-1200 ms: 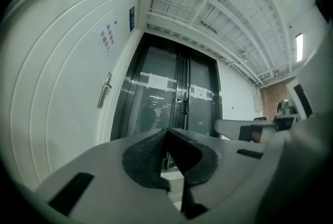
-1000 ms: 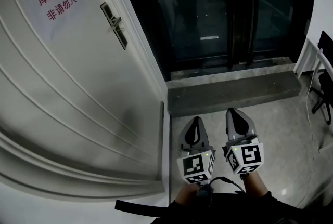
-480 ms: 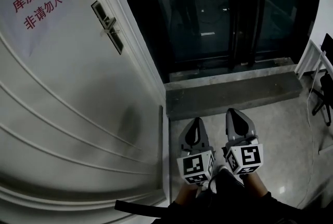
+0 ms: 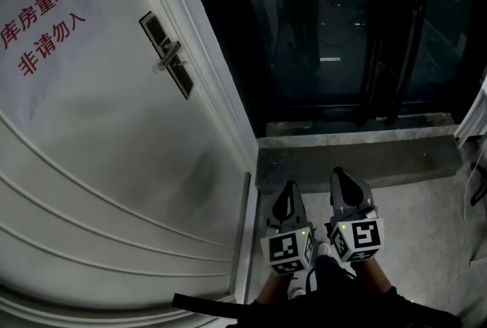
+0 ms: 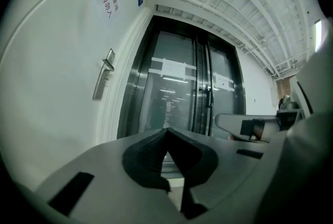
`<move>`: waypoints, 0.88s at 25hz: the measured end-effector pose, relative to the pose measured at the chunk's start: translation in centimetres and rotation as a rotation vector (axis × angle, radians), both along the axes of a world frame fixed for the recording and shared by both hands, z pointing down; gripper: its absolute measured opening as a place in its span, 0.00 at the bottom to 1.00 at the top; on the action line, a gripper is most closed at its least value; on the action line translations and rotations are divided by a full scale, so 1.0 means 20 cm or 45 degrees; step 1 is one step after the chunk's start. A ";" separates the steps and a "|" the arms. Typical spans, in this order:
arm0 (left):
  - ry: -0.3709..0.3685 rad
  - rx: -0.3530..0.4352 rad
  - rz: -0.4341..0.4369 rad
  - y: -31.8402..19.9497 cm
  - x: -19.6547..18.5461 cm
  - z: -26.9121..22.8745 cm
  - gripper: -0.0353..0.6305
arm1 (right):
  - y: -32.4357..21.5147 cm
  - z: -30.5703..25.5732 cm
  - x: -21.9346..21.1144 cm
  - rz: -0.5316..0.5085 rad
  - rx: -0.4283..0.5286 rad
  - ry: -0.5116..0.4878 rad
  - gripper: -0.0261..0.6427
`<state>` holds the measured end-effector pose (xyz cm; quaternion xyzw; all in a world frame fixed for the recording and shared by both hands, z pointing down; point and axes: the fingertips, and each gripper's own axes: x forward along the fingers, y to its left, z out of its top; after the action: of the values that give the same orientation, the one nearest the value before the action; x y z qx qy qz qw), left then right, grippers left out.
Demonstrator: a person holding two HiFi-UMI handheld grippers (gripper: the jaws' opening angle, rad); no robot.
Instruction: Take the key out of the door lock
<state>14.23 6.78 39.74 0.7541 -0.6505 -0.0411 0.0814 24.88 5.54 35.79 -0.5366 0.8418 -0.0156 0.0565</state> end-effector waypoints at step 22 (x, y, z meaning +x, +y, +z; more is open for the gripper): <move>0.035 0.035 -0.339 -0.78 -0.07 -0.11 0.05 | -0.92 -0.04 -0.04 -0.296 -0.002 0.000 0.04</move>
<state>12.91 -8.81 37.51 0.6613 -0.7431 -0.0708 0.0740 24.02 -12.94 34.94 -0.4355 0.8983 -0.0225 0.0538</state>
